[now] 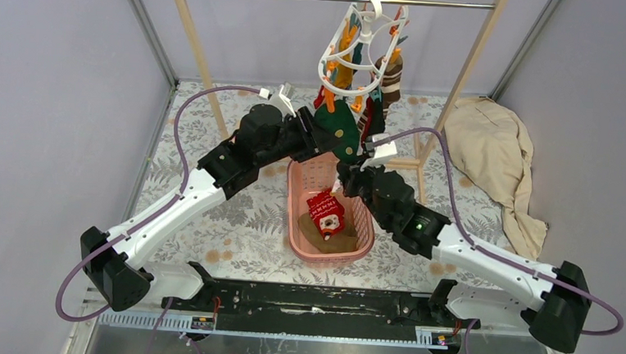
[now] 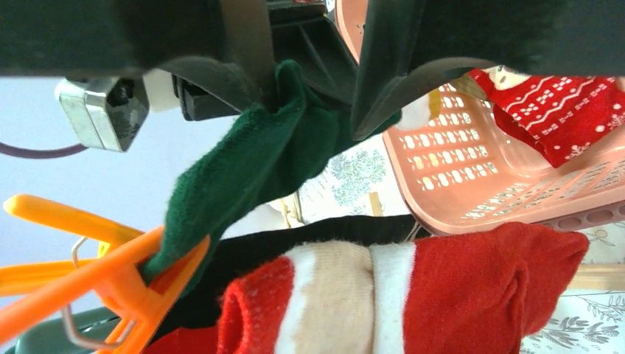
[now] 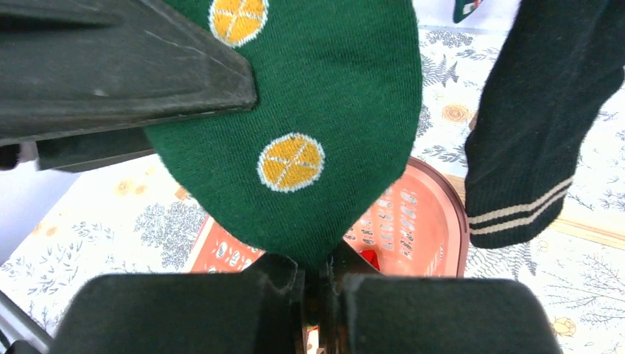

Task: Remove the socks clipped to the hanger
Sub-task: Remove the sock from the hanger.

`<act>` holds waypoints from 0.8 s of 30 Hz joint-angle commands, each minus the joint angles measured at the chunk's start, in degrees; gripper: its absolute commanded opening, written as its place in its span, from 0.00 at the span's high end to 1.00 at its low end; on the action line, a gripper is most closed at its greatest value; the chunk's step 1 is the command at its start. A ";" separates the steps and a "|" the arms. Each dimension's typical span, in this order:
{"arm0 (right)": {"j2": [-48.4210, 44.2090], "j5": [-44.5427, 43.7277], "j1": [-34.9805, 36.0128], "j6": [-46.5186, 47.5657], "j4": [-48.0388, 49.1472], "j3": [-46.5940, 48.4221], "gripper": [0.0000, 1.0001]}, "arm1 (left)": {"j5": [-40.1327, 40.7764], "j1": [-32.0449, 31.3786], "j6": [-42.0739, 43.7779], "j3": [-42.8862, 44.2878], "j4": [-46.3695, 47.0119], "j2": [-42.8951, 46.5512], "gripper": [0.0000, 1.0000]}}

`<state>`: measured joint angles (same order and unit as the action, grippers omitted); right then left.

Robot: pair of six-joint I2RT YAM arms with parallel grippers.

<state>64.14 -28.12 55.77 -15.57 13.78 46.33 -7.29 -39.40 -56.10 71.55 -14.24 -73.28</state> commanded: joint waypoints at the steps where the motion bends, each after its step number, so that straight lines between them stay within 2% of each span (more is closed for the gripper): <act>1: -3.31 2.74 0.31 1.43 -3.14 1.05 1.00 | 0.63 -0.28 2.97 2.38 -0.74 0.22 0.45; 11: -5.13 12.89 0.30 1.45 -8.67 4.67 1.00 | -4.03 -0.24 7.26 1.89 5.67 4.14 0.24; 16: -6.07 17.65 0.31 0.84 -12.90 7.54 1.00 | -9.47 1.30 8.22 0.61 11.53 5.29 0.19; 24: -5.99 19.36 0.17 0.98 -19.74 10.74 1.00 | -18.35 4.86 8.55 0.30 18.09 4.56 0.17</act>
<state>58.74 -10.90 55.77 -14.79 -3.03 53.84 -19.53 -36.38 -49.15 71.55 -4.16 -68.58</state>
